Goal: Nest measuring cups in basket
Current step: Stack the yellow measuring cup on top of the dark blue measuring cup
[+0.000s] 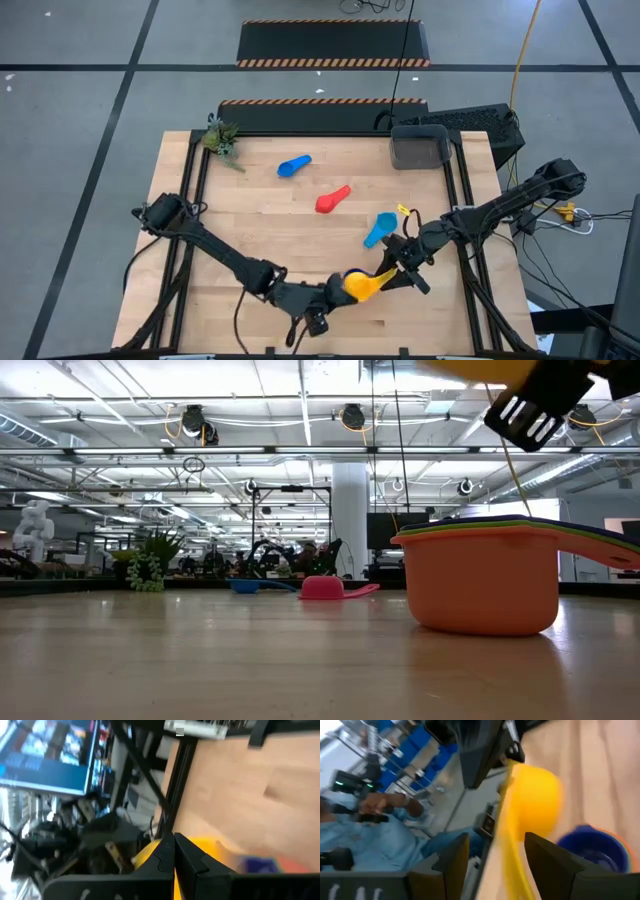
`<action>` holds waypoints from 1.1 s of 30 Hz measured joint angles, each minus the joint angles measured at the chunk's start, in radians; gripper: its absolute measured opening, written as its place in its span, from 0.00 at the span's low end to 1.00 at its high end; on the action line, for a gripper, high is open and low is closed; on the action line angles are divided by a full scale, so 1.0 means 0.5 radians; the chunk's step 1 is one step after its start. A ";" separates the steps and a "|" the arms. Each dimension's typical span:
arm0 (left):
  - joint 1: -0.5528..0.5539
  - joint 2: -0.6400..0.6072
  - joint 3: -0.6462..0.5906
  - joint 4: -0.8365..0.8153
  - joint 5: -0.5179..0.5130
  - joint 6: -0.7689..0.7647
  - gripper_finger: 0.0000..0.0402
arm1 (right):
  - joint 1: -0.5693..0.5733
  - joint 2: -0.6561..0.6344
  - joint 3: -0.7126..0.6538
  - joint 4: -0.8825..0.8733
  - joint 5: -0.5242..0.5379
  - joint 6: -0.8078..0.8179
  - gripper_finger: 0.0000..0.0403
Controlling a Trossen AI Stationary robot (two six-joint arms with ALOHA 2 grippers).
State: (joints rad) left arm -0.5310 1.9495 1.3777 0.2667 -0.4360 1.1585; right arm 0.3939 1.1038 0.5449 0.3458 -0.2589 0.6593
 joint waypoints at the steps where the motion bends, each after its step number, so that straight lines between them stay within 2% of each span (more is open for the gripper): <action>1: 0.009 0.000 0.000 -0.008 -0.011 -0.008 0.00 | 0.000 0.000 0.000 -0.036 0.003 -0.009 0.46; 5: 0.023 0.000 0.001 -0.082 -0.036 -0.070 0.00 | 0.001 0.049 0.000 -0.087 0.009 -0.027 0.40; 14: 0.068 0.000 0.001 -0.242 -0.032 -0.264 0.00 | 0.002 0.183 0.000 -0.076 0.162 -0.053 0.09; 18: 0.068 0.000 0.001 -0.280 -0.025 -0.302 0.00 | 0.003 0.194 0.000 -0.070 0.224 -0.093 0.03; 21: 0.068 0.000 0.001 -0.347 -0.024 -0.352 0.00 | 0.095 0.182 0.000 -0.044 0.469 -0.125 0.03; 28: 0.065 0.000 0.001 -0.539 -0.070 -0.491 0.00 | 0.615 0.228 0.019 -0.068 1.399 -0.327 0.10; 31: 0.067 0.000 0.001 -0.586 -0.090 -0.532 0.00 | 0.842 0.362 0.144 -0.163 1.681 -0.396 0.15; 33: 0.070 0.000 0.001 -0.587 -0.090 -0.558 0.00 | 0.947 0.519 0.286 -0.283 1.780 -0.431 0.19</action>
State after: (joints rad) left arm -0.4962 1.9495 1.3781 -0.0269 -0.4811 0.8794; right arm 0.8675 1.3631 0.6879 0.2042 0.6311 0.4440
